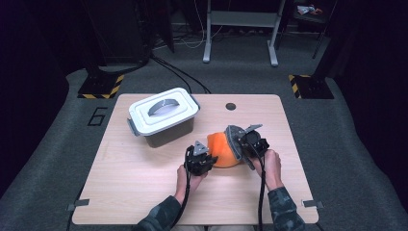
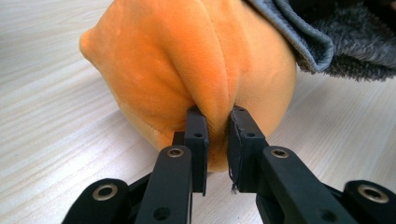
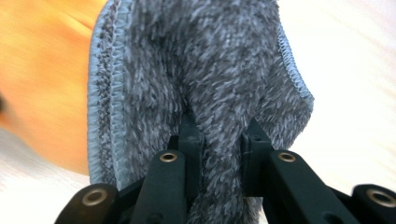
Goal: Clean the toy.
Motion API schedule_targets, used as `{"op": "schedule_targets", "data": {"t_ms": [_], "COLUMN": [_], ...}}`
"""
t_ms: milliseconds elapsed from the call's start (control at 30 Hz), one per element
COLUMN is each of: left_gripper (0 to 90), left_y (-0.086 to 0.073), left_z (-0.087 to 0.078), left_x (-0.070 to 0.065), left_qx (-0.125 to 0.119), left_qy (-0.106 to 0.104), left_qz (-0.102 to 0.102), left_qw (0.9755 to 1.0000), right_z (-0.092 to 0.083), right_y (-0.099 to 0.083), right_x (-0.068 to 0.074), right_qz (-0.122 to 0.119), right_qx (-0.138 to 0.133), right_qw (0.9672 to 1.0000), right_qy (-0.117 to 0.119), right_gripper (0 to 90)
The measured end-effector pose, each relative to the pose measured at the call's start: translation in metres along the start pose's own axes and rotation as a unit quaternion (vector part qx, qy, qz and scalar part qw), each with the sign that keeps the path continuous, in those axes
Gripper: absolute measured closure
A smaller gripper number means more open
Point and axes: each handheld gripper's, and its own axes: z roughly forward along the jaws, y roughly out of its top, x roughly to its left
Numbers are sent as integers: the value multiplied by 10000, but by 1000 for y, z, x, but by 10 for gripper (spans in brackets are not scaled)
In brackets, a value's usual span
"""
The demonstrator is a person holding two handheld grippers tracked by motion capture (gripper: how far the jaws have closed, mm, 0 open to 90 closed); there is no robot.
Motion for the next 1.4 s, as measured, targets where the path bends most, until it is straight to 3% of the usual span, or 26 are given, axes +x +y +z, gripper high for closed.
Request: {"op": "schedule_targets", "data": {"t_ms": [267,367,500,667,867,1067,1300,1400], "left_gripper": [791,791,791,790,787,784,781,781], "left_y": [-4,-4,-4,-4,-3,-3,-1,0], "left_z": [1,0,0,0,-2,-2,-2,-3], "left_x": [5,5,5,6,6,5,5,5], "left_qx": [22,45,47,48,60,24,60,54], "left_qy": [17,23,29,47,53,71,59,49], "left_qz": [-58,-57,-57,-93,-33,-26,20,44], "left_qw": [10000,10000,10000,9999,10000,10000,10000,10000], "right_z": [27,36,43,33,-2,-30,-31,-27], "right_y": [-19,-22,-25,-26,-18,7,33,38], "right_x": [-14,-12,-14,-21,-30,-9,25,34], "right_qz": [349,509,521,584,560,220,-236,-236], "right_qx": [356,497,472,472,-10,-406,-620,-675], "right_qw": [9987,9973,9973,9970,9984,9988,9964,9957], "right_qy": [116,187,201,193,-16,167,532,589], "right_gripper": [748,749,748,752,754,751,744,741]}}
